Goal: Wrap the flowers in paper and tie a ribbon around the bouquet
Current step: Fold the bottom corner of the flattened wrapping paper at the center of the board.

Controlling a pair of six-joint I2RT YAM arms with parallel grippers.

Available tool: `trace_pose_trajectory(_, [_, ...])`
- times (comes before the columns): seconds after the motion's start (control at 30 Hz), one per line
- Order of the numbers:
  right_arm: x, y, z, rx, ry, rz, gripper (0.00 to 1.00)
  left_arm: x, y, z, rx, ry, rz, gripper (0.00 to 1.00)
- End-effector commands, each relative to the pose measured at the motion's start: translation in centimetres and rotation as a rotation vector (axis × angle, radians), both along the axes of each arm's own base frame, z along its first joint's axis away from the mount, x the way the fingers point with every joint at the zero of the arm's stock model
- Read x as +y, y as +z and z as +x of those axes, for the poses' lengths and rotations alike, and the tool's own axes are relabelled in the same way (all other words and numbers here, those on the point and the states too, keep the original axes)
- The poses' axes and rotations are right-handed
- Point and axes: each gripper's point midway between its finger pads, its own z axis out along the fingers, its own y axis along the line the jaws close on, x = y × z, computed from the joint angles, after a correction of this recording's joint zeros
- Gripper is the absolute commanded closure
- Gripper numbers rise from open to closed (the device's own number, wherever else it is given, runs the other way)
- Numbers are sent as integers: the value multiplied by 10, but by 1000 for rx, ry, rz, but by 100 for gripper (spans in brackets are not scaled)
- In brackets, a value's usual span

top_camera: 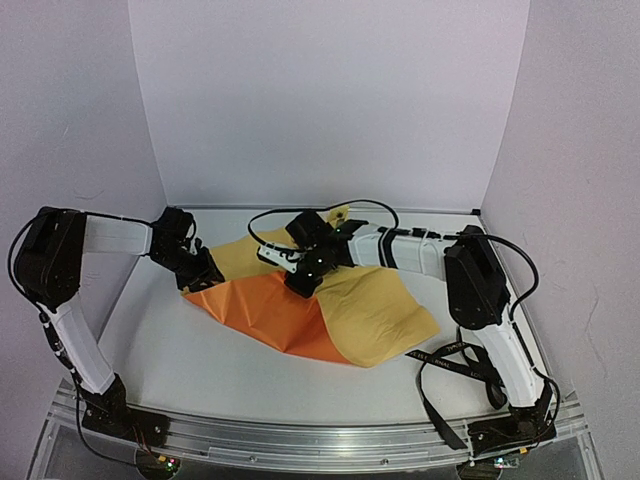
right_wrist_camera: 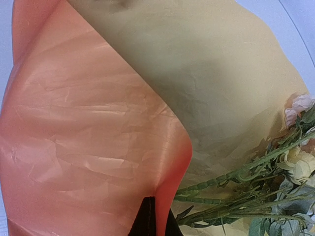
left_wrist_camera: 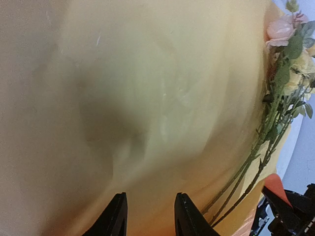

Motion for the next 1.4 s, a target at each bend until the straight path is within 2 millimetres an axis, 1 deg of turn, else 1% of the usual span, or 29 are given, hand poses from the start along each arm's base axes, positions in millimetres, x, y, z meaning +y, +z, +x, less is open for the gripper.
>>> trace_pose_trajectory(0.0, [8, 49, -4, -47, 11, 84, 100, -13, -3, -12, 49, -62, -109, 66])
trace_pose_trajectory(0.1, [8, 52, -7, -47, 15, 89, 100, -6, -21, -34, 120, -40, -106, 66])
trace_pose_trajectory(0.2, [7, 57, -9, -50, 21, 97, 100, 7, -38, -55, 180, 2, -87, 66])
trace_pose_trajectory(0.27, [6, 60, -12, -50, 26, 102, 100, 13, -46, -68, 205, 20, -73, 66])
trace_pose_trajectory(0.37, [5, 66, -17, -42, 38, 116, 100, 19, -51, -85, 234, 29, -61, 66])
trace_pose_trajectory(0.43, [7, 70, -19, -43, 48, 124, 100, 23, -49, -90, 229, 32, -45, 66])
trace_pose_trajectory(0.5, [8, 68, -17, -56, 48, 117, 100, 28, -46, -90, 223, 30, -24, 66])
trace_pose_trajectory(0.57, [8, 62, -10, -78, 48, 93, 100, 31, -42, -90, 215, 29, -12, 66])
trace_pose_trajectory(0.67, [10, 51, -3, -86, 46, 74, 100, 32, -38, -89, 204, 19, 4, 66])
trace_pose_trajectory(0.83, [16, 31, 14, -95, 26, 53, 100, 37, -37, -88, 199, -4, 42, 66])
trace_pose_trajectory(1.0, [13, 9, 27, -110, 16, 13, 100, 39, -32, -85, 179, -21, 63, 65])
trace_pose_trajectory(1.1, [12, 5, 31, -112, 10, 10, 100, 39, -25, -80, 157, -39, 79, 65])
trace_pose_trajectory(1.17, [10, 2, 33, -111, 4, 5, 100, 40, -18, -74, 136, -49, 91, 63])
trace_pose_trajectory(1.27, [8, 2, 32, -110, 1, 0, 100, 41, -2, -63, 89, -60, 111, 59])
trace_pose_trajectory(1.37, [9, 6, 31, -102, -3, 13, 100, 42, 27, -44, 10, -65, 136, 53])
